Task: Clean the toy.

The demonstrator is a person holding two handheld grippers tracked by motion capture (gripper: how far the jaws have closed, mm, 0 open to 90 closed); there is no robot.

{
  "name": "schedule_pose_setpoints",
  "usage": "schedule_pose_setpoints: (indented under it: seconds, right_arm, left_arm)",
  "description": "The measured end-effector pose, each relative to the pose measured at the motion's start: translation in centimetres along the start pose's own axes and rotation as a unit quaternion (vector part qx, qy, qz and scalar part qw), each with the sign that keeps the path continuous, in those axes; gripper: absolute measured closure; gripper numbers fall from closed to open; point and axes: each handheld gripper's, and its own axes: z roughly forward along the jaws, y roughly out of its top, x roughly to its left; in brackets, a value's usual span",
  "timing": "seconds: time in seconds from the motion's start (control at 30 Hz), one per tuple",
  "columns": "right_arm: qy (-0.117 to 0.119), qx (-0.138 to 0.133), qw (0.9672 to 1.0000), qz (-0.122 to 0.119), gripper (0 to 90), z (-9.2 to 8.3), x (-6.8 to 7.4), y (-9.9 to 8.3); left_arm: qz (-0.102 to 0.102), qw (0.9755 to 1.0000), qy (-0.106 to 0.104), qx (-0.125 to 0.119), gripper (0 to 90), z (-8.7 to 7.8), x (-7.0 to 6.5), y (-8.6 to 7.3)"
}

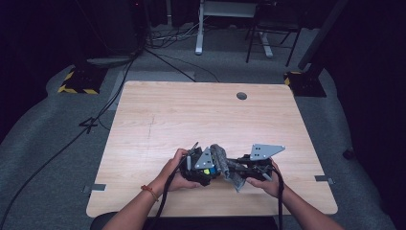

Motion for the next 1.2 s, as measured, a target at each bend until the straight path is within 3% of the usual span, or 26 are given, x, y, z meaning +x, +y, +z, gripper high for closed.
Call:
schedule_pose_setpoints:
  seconds: [0.27, 0.4, 0.5, 0.6, 0.8, 0.93, 1.13, 1.2]
  right_arm:
    - [-0.013, 0.003, 0.9998, -0.018, 77.4, 0.1, 0.4, 0.2]
    - [-0.013, 0.002, 0.9999, -0.010, 77.4, 0.0, 0.1, 0.2]
    - [-0.019, 0.023, 0.9995, 0.005, 77.4, 0.4, -0.5, -0.4]
    - [-0.014, 0.025, 0.9995, 0.011, 77.4, 0.6, -0.7, -0.6]
    - [-0.005, -0.008, 1.0000, -0.001, 77.4, -0.2, 0.2, 0.4]
    - [0.003, -0.016, 0.9999, -0.004, 77.4, -0.2, 0.3, 0.4]
    - [0.010, -0.021, 0.9997, 0.004, 77.5, 0.1, 0.2, 0.4]
    - [0.023, -0.024, 0.9995, 0.000, 77.5, 0.6, 0.6, 0.6]
  left_arm:
    - [-0.001, 0.9999, 0.007, 0.008, 33.2, 0.2, 0.1, 0.1]
    - [-0.005, 0.9998, 0.004, -0.021, 33.4, -0.6, 0.2, 0.2]
    - [-0.013, 0.9987, -0.004, -0.049, 33.4, -1.4, 0.4, 0.3]
    - [-0.002, 0.9995, 0.012, -0.029, 33.4, -1.1, 0.2, 0.3]
    - [-0.002, 0.9999, 0.004, -0.012, 33.2, -0.4, 0.2, 0.3]
    - [0.005, 1.0000, 0.006, 0.002, 33.1, 0.1, -0.1, 0.3]
    - [-0.003, 1.0000, -0.004, 0.005, 33.2, 0.5, 0.1, 0.2]
    - [0.009, 0.9998, -0.005, 0.020, 33.2, 1.0, -0.3, 0.2]
